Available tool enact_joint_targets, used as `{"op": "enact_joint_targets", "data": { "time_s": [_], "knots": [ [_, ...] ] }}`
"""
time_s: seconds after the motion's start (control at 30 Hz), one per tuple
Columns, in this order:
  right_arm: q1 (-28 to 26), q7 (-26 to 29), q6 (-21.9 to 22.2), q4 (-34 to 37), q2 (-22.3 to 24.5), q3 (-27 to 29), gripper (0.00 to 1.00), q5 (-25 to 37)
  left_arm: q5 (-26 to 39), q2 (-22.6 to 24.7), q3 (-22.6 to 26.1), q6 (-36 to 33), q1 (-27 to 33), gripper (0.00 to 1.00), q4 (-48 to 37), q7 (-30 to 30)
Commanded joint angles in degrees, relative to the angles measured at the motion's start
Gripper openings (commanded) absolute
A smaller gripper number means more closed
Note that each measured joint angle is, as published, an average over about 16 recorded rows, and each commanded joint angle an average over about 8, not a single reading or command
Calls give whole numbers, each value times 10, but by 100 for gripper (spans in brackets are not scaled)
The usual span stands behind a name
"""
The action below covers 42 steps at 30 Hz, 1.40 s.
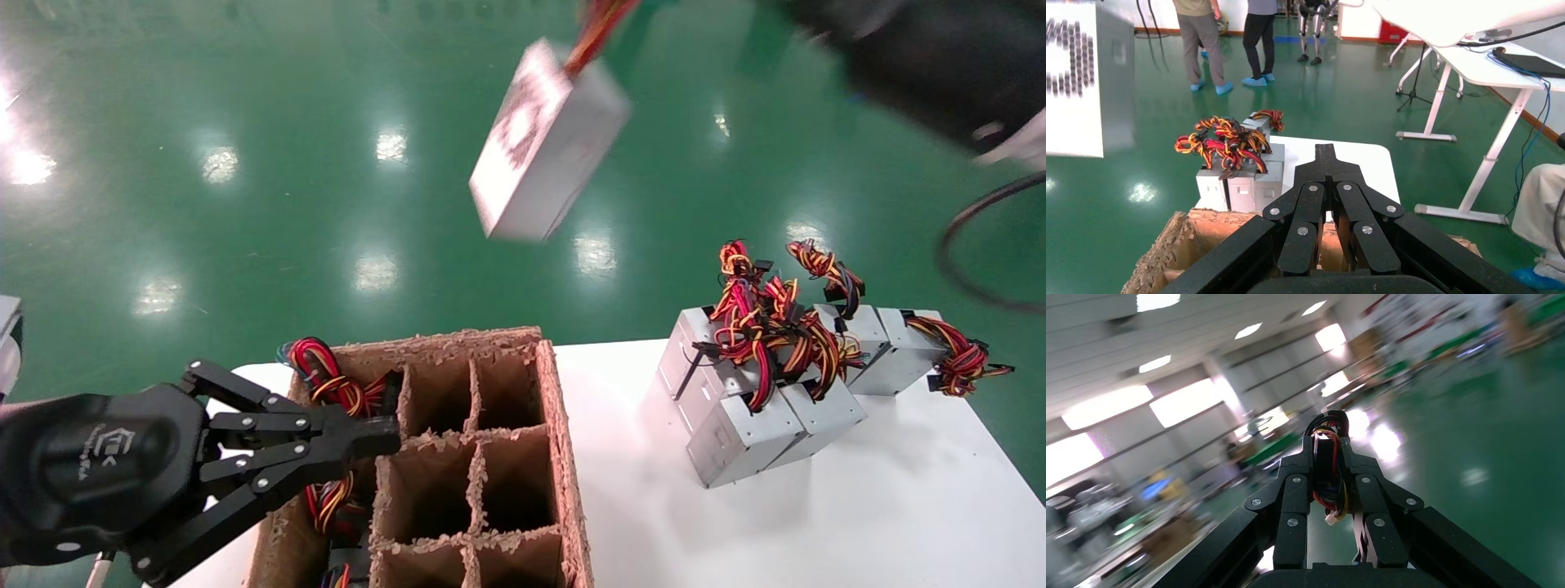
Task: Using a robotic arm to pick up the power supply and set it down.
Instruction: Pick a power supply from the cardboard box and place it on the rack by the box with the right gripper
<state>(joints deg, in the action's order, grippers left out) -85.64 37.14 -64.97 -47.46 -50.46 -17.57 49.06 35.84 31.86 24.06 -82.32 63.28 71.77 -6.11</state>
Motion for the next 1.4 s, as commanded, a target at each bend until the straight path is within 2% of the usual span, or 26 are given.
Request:
{"op": "enact_joint_targets", "data": {
  "time_s": [0.03,0.33,0.67,1.0,1.4],
  "knots": [
    [-3,-1,25,-9,18,10,0,2,0,0,0,0,0,0,0,0],
    [44,12,140,-46,140,30,0,57,0,0,0,0,0,0,0,0],
    [156,53,215,-81,282,46,0,86,0,0,0,0,0,0,0,0],
    [286,81,251,-104,378,73,0,52,0,0,0,0,0,0,0,0],
    [407,66,255,-122,422,107,0,-14,0,0,0,0,0,0,0,0]
  ]
}}
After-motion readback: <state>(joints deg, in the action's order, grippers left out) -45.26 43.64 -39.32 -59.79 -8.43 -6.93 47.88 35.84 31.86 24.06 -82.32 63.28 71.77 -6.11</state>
